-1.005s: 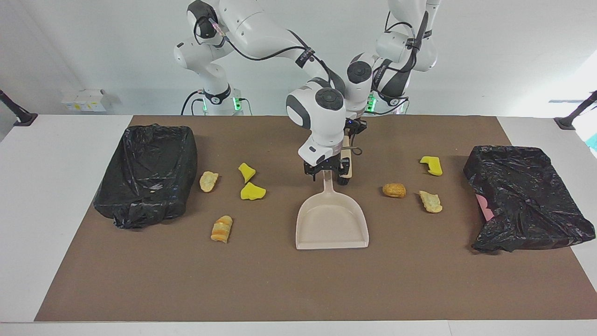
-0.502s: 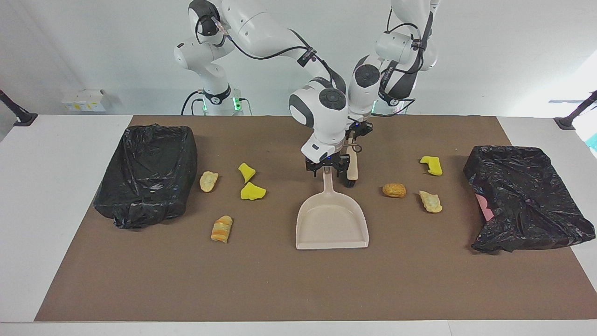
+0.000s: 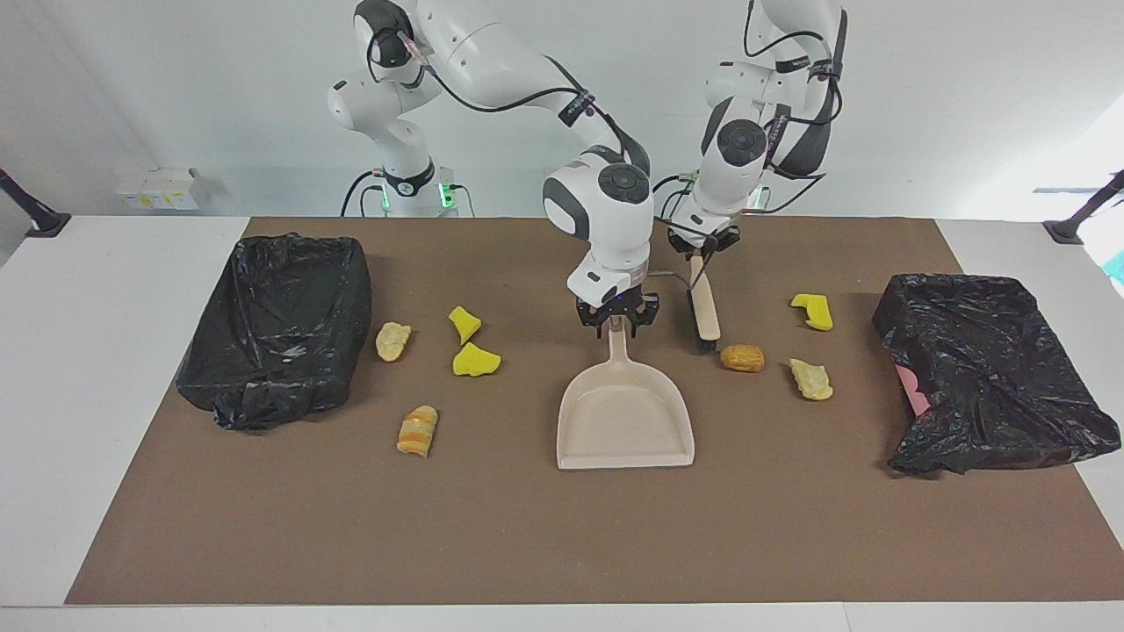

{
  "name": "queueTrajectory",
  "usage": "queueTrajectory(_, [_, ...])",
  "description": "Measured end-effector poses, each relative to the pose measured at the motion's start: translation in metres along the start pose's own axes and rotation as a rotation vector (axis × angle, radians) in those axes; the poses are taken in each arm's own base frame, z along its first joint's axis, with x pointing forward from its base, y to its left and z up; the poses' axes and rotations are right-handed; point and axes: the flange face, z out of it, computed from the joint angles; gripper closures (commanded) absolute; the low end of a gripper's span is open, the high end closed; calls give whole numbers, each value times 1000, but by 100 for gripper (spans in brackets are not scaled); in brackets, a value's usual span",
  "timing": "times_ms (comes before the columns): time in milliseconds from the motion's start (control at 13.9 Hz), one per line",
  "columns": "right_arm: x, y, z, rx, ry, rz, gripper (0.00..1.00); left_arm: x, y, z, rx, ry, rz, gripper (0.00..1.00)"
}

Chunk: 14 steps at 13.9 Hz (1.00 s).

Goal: Sweep and dump trash in bin

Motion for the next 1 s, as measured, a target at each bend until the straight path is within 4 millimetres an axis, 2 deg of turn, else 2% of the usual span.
queueTrajectory(144, [0,0,1,-2,0,-5,57,0,-9,0,-4,-3,9,100])
queueTrajectory(215, [0,0,1,-3,0,-14,50,1,-20,-2,-10,-1,-9,100])
queueTrajectory(431, [1,3,2,-5,-2,-67,49,3,-62,-20,-36,9,-100,100])
queueTrajectory(718, [8,13,4,-9,-5,-104,77,-6,-125,-16,-76,-9,-271,100])
queueTrajectory(789, [7,13,4,-9,-5,-106,80,-11,-139,-12,-86,-25,-340,100])
queueTrajectory(861, [6,12,5,-8,-6,-108,86,-15,-147,-10,-93,-44,-422,100])
queueTrajectory(933, [5,11,5,-9,-7,-112,97,-18,-150,-8,-93,-66,-514,100])
queueTrajectory(1005, [5,11,5,-8,-7,-125,100,-19,-148,-7,-88,-89,-600,100])
